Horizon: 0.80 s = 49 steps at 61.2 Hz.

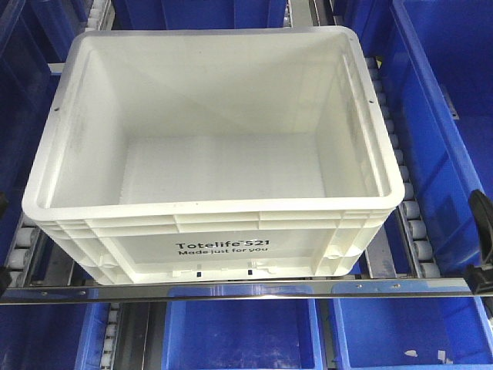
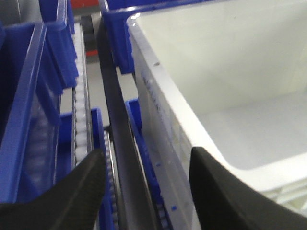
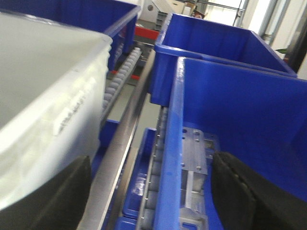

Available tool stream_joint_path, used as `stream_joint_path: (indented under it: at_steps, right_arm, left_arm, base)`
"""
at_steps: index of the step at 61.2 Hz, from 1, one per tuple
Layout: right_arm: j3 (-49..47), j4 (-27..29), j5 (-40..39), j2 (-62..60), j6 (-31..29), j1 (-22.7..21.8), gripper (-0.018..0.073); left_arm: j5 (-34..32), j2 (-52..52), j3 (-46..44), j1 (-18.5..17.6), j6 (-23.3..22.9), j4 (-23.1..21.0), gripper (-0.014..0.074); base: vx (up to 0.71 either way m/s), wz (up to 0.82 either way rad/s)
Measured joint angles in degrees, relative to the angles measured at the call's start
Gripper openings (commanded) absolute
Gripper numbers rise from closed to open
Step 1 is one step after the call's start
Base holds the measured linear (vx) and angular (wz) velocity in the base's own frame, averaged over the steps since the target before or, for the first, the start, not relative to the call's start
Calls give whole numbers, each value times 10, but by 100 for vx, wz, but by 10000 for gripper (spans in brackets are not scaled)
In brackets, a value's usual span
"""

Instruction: Move bin from left to right shelf

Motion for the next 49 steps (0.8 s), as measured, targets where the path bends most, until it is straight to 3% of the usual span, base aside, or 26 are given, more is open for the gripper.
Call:
stream_joint_path:
  at_steps: [10,19,38,43,49]
  right_arm:
    - [2,14,-43,29,-17,0,520]
    - [2,45,-58,30,-6,0,520]
    - [2,50,-59,30,-5,0,510]
    - [2,50,-59,30,-5,0,431]
    - [2,50,-59,30,-5,0,217]
  left_arm:
    - [-52,25,14,0,0,0,389]
    - [-56,25,14,0,0,0,389]
    - [-57,25,14,0,0,-33,377]
    - [-57,25,14,0,0,-34,303]
    - [-57,25,14,0,0,-34,119]
  base:
    - [0,0]
    - [0,0]
    - [0,0]
    - [0,0]
    - [0,0]
